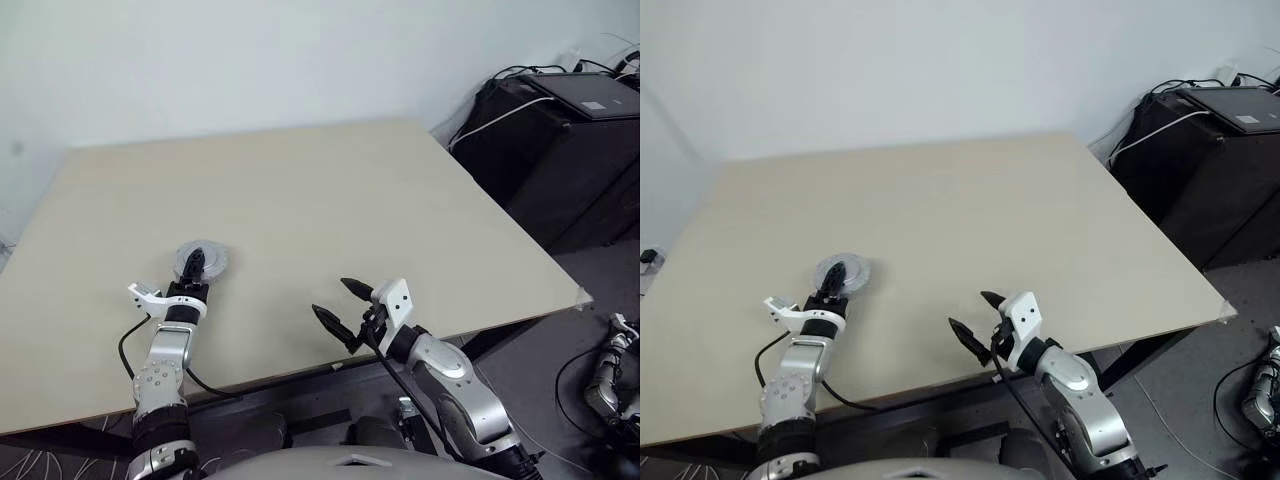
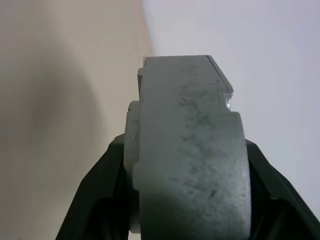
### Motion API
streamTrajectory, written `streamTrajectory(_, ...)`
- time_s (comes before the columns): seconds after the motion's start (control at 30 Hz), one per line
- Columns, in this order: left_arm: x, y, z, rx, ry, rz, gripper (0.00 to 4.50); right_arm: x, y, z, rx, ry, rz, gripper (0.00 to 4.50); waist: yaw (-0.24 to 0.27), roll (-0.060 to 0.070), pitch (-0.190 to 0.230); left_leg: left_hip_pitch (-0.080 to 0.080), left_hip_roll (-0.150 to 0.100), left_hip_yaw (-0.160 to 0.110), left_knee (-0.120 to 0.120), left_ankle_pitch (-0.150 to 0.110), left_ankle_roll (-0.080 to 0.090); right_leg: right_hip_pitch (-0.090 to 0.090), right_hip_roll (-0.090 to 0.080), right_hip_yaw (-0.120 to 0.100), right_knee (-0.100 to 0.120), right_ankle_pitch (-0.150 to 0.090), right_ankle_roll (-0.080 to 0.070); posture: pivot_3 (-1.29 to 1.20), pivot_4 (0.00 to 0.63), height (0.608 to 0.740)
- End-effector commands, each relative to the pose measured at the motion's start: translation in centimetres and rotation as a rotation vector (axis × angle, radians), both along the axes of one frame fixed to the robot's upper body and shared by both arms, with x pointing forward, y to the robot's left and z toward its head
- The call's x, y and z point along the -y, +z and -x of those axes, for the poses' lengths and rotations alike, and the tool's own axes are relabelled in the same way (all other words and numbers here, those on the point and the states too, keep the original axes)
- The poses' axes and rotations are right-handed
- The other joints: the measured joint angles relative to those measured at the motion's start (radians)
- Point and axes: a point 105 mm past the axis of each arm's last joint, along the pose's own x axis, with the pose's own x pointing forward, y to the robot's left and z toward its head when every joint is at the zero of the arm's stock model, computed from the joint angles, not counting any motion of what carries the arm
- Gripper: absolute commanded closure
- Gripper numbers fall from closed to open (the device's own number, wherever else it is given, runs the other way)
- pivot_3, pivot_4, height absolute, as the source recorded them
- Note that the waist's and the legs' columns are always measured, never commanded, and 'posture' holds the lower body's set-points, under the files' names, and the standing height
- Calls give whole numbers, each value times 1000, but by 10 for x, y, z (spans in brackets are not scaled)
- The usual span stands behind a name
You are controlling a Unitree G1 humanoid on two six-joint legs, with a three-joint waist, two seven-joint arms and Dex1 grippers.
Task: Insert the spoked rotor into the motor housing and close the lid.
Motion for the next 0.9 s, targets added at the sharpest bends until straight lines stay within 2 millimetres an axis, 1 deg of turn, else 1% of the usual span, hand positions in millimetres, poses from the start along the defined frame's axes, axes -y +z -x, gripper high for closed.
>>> streamTrajectory(0.03,-8,19,-21,51,24,-53,2378,2,6,-1,43,-1,-9,0,6,-1,0,0,0,0,0,0,0,0,0,0,0,0,0,0,0,740)
streamTrajectory(0.27,-14,18,-47,5,29,-96,2378,4,2,-1,31,-10,-2,0,8,-2,0,0,0,0,0,0,0,0,0,0,0,1,-1,0,0,740)
streamTrajectory(0.4,-17,12,-58,-65,51,-117,2378,5,0,-1,24,-17,2,0,6,-3,0,0,0,0,0,2,-3,0,0,0,1,1,-1,0,0,740)
streamTrajectory(0.5,-18,4,-61,-125,55,-131,2378,5,0,-1,17,-23,-3,0,5,-4,-1,0,0,0,0,4,-4,0,0,0,1,1,0,0,0,740)
streamTrajectory(0.63,-20,-7,-61,-203,66,-145,2378,4,-1,0,10,-28,-5,0,4,-5,-1,0,0,0,0,4,-3,-1,0,0,1,1,0,0,0,740)
streamTrajectory(0.77,-22,-10,-59,-222,61,-146,2378,4,-2,-1,6,-29,-4,0,0,-5,-1,1,0,0,0,4,-4,0,1,0,2,2,-1,0,0,740)
streamTrajectory(0.83,-23,-12,-57,-226,62,-145,1638,4,-2,-2,3,-30,-3,0,-4,-5,-1,1,0,0,0,3,-2,0,1,0,2,3,-1,0,0,740)
streamTrajectory(0.9,-25,-13,-54,-231,62,-149,1016,4,-2,-2,2,-29,-2,0,-4,-5,-1,1,1,0,0,3,-3,0,1,0,2,4,-2,0,0,740)
